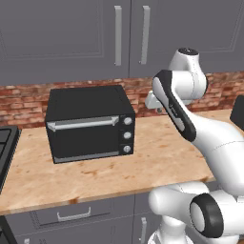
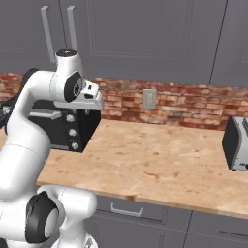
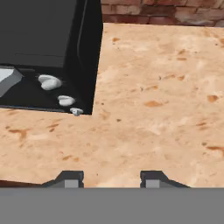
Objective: The dining table condiment station is running low on syrup bottle. Refill the condiment station by opening the cabinet and taking the syrup bottle from the cabinet and placing it on the dining table.
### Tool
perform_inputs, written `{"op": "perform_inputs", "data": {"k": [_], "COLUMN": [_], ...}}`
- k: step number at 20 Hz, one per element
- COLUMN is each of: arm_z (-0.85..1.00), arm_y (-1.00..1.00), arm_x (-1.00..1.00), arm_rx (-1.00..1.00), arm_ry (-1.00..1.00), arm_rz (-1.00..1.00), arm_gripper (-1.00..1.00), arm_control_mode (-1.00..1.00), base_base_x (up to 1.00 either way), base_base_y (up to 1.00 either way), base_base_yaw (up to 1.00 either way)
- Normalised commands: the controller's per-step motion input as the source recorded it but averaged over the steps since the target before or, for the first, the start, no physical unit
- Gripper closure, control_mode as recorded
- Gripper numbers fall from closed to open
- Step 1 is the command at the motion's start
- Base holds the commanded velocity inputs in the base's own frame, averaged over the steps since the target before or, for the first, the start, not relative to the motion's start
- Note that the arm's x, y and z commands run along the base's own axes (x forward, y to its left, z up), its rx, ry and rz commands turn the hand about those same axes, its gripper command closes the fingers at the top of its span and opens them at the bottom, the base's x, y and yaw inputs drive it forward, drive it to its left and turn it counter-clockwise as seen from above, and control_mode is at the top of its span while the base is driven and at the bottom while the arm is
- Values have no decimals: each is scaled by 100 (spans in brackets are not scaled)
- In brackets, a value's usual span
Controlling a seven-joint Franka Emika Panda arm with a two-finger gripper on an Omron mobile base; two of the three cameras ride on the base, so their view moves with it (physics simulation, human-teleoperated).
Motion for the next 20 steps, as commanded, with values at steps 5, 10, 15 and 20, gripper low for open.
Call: {"op": "perform_inputs", "data": {"k": [5,10,15,20], "arm_z": [14,44,67,75], "arm_y": [5,23,25,18], "arm_x": [-10,-11,-1,0], "arm_rx": [0,0,0,0], "arm_ry": [-19,-44,-49,-38], "arm_rz": [0,0,0,0], "arm_gripper": [-100,-100,-100,-100], "arm_control_mode": [-100,-100,-100,-100], "base_base_x": [0,0,0,0], "base_base_y": [0,0,0,0], "base_base_yaw": [0,0,0,0]}}
